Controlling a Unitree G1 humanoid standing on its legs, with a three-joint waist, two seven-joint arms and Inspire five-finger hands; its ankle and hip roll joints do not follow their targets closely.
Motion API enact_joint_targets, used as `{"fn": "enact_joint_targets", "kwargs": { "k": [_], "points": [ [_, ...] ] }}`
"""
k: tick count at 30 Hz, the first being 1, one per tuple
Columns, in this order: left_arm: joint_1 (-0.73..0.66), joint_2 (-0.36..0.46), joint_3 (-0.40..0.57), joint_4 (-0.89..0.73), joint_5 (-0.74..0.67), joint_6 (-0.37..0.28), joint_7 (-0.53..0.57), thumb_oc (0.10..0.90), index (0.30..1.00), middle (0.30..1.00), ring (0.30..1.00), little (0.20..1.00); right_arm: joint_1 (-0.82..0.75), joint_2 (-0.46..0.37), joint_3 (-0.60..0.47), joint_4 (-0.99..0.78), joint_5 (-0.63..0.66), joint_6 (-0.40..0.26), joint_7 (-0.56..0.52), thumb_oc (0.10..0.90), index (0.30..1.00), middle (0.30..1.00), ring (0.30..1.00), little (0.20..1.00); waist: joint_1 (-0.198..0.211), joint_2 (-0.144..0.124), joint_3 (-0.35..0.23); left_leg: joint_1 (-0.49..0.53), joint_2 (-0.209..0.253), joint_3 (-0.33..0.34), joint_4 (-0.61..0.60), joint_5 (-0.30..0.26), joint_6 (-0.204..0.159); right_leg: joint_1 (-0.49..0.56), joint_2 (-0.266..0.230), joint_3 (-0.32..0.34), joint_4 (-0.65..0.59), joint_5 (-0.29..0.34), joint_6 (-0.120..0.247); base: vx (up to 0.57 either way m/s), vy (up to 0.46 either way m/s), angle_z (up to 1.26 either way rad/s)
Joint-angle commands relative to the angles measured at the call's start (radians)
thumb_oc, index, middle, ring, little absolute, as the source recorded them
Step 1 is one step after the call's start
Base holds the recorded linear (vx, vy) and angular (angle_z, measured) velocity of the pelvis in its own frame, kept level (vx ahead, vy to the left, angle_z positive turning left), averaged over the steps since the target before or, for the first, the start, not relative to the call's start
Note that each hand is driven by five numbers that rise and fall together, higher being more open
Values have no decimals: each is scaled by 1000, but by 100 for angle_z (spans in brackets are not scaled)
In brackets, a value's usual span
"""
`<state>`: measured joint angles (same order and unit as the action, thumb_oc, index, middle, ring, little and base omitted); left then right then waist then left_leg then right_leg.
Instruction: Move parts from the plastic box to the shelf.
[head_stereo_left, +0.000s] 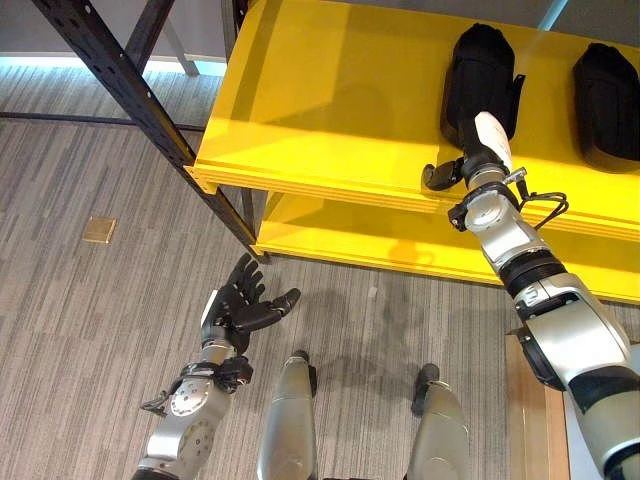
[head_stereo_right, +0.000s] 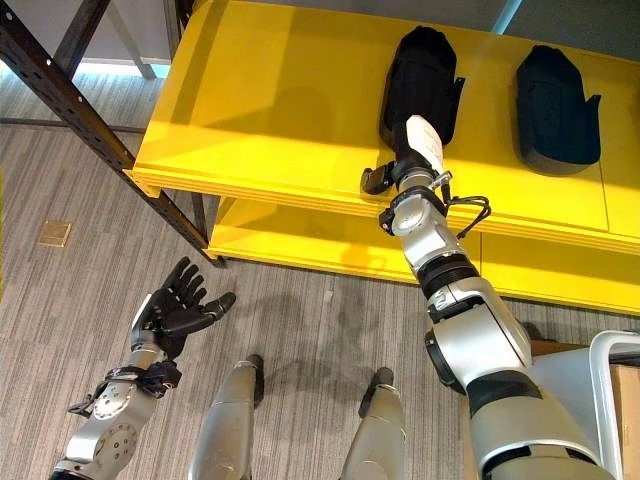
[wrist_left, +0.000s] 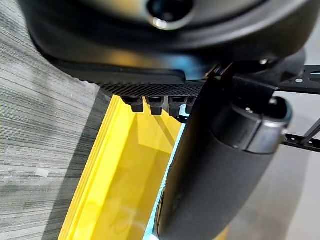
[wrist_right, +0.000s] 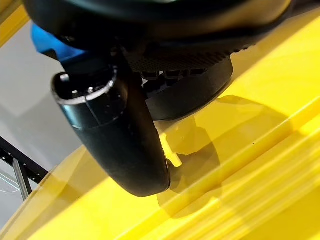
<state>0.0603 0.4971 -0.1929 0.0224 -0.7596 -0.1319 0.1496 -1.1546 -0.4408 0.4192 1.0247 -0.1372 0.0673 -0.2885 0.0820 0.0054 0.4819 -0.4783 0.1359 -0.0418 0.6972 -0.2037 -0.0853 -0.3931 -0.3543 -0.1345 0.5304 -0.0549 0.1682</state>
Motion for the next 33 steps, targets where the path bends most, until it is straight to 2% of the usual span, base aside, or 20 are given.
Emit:
{"fn": "enact_joint_targets", "kwargs": {
  "k": [1,33],
  "points": [
    [-9,30,65,-98,51,-98,3,900,1000,1000,1000,1000,39,-41,-11,-15,0,-2,15,900,1000,1000,1000,1000,7,4,-3,28,34,0,-70,27,3,20,20,28,95,-100,-34,0,0,0],
    [-18,22,74,-91,63,-100,10,900,1000,1000,1000,1000,83,-70,-18,-35,-26,2,12,900,1000,1000,1000,1000,-5,-2,-3,29,39,1,-78,31,0,19,24,29,96,-102,-36,0,0,0]
  ]
}}
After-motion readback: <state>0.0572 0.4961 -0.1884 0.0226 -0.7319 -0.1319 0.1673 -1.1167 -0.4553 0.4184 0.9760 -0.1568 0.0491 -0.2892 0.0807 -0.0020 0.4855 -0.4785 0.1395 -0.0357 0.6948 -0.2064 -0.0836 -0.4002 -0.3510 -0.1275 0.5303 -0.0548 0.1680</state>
